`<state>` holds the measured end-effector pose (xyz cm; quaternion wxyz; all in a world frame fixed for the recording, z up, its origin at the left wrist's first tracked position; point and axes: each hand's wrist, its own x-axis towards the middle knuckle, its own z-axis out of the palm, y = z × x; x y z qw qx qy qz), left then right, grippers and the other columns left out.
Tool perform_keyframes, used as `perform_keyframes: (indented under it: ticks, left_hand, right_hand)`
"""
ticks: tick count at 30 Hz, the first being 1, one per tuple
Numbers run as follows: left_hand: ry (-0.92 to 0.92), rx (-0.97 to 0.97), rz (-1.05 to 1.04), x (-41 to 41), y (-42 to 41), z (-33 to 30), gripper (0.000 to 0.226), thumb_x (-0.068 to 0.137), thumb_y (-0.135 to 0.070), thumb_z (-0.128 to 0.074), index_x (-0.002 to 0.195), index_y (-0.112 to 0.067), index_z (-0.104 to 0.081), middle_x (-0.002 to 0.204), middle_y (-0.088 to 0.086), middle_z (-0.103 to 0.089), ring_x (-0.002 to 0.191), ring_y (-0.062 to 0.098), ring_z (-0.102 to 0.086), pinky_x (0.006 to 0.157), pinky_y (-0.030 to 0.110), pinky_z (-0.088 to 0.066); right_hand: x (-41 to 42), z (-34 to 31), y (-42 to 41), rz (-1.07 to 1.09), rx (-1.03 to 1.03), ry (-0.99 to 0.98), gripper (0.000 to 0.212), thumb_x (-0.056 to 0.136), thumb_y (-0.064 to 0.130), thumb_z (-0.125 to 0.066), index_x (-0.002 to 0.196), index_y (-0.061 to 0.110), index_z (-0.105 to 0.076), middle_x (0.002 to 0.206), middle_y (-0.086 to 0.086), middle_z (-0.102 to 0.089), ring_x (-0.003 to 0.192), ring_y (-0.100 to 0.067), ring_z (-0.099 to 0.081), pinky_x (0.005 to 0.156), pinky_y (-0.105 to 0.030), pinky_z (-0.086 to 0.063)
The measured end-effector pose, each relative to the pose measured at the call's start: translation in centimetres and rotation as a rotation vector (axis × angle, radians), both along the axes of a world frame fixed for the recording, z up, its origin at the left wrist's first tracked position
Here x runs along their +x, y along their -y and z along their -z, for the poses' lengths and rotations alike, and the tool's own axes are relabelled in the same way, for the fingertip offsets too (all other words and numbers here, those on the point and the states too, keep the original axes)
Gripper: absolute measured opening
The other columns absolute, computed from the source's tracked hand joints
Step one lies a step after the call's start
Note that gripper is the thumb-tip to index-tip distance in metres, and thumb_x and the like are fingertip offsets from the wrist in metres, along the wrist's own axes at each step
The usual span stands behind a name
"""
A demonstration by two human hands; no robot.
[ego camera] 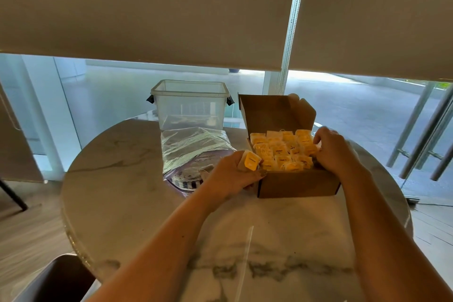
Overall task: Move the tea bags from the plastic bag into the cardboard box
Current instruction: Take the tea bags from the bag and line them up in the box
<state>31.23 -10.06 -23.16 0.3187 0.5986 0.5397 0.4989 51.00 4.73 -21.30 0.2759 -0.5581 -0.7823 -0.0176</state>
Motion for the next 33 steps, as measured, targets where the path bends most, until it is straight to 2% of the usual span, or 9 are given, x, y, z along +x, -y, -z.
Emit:
perform_keyframes:
  ticks: [2, 7, 13, 16, 18, 20, 23, 31, 33]
  left_hand:
    - [0.008, -0.002, 0.002, 0.0, 0.0, 0.1, 0.01, 0.085, -0.025, -0.067, 0.091, -0.023, -0.059, 0.077, -0.008, -0.063, 0.066, 0.001, -0.06, 0.065, 0.016, -0.052]
    - [0.13, -0.008, 0.012, -0.2, 0.1, -0.5, 0.012, 0.083, -0.024, -0.068, 0.088, -0.029, -0.059, 0.084, -0.005, -0.066, 0.076, 0.007, -0.063, 0.075, 0.024, -0.055]
    - [0.244, -0.039, 0.065, -0.3, 0.0, -0.7, 0.002, 0.088, -0.024, -0.06, 0.087, -0.023, -0.06, 0.079, -0.002, -0.067, 0.072, 0.006, -0.064, 0.071, 0.02, -0.053]
    - [0.346, -0.085, 0.09, -0.4, -0.1, -0.6, 0.015, 0.096, -0.022, -0.049, 0.088, -0.014, -0.06, 0.08, 0.004, -0.066, 0.071, 0.009, -0.063, 0.068, 0.02, -0.052]
    - [0.413, -0.1, 0.096, -0.4, 0.0, -0.8, 0.018, 0.097, -0.019, -0.045, 0.089, -0.012, -0.059, 0.081, 0.006, -0.065, 0.071, 0.012, -0.064, 0.065, 0.02, -0.052]
    - [0.421, -0.102, 0.095, -0.4, 0.1, -0.9, 0.018, 0.097, -0.018, -0.045, 0.088, -0.012, -0.059, 0.079, 0.005, -0.066, 0.07, 0.012, -0.064, 0.063, 0.019, -0.052]
    - [0.351, -0.078, 0.088, -0.3, 0.3, -0.9, 0.018, 0.096, -0.024, -0.047, 0.088, -0.016, -0.061, 0.079, 0.0, -0.067, 0.07, 0.009, -0.066, 0.064, 0.019, -0.053]
    - [0.197, -0.051, -0.004, -0.6, 0.0, -0.3, 0.008, 0.088, -0.029, -0.057, 0.087, -0.024, -0.064, 0.089, 0.001, -0.07, 0.084, 0.016, -0.068, 0.079, 0.027, -0.056]
    - [0.166, -0.054, -0.008, -0.5, 0.0, -0.4, 0.005, 0.088, -0.029, -0.059, 0.086, -0.026, -0.062, 0.087, -0.001, -0.068, 0.079, 0.011, -0.067, 0.073, 0.022, -0.056]
  right_hand:
    - [0.1, 0.0, 0.0, 0.012, -0.004, 0.007, 0.02, 0.085, 0.013, -0.064, 0.094, 0.014, -0.046, 0.1, -0.013, -0.056, 0.081, -0.024, -0.053, 0.074, -0.036, -0.048]
    - [0.2, -0.1, -0.1, 0.045, -0.096, 0.06, 0.01, 0.086, 0.013, -0.065, 0.096, 0.012, -0.068, 0.116, -0.017, -0.051, 0.101, -0.032, -0.056, 0.086, -0.038, -0.048]
    - [0.1, -0.9, 0.5, 0.092, -0.063, 0.107, 0.016, 0.087, 0.016, -0.063, 0.101, 0.019, -0.07, 0.123, -0.014, -0.049, 0.119, -0.032, -0.038, 0.095, -0.042, -0.038]
    - [-1.0, -2.1, 1.6, -0.018, 0.039, -0.088, 0.014, 0.087, 0.014, -0.063, 0.099, 0.016, -0.069, 0.112, -0.011, -0.055, 0.11, -0.028, -0.044, 0.083, -0.032, -0.035]
    - [-2.3, -3.2, 3.2, -0.184, 0.022, -0.26, 0.012, 0.086, 0.014, -0.064, 0.097, 0.014, -0.069, 0.101, -0.004, -0.059, 0.093, -0.015, -0.051, 0.074, -0.021, -0.036]
    - [-3.6, -4.1, 5.3, -0.365, -0.106, -0.356, 0.014, 0.087, 0.017, -0.065, 0.1, 0.015, -0.068, 0.092, 0.005, -0.06, 0.079, -0.004, -0.054, 0.065, -0.012, -0.039]
    - [-5.5, -4.6, 7.5, -0.541, -0.328, -0.363, 0.018, 0.085, 0.024, -0.065, 0.102, 0.02, -0.068, 0.086, 0.013, -0.063, 0.08, -0.003, -0.06, 0.065, -0.01, -0.044]
    - [-6.9, -3.6, 8.5, -0.561, -0.386, -0.353, 0.008, 0.08, 0.017, -0.07, 0.081, 0.024, -0.066, 0.076, 0.009, -0.063, 0.067, -0.01, -0.059, 0.061, -0.014, -0.051]
    - [-6.4, -3.6, 8.4, -0.532, -0.387, -0.411, 0.013, 0.082, 0.011, -0.068, 0.079, 0.023, -0.064, 0.074, 0.006, -0.062, 0.058, -0.009, -0.057, 0.054, -0.012, -0.051]
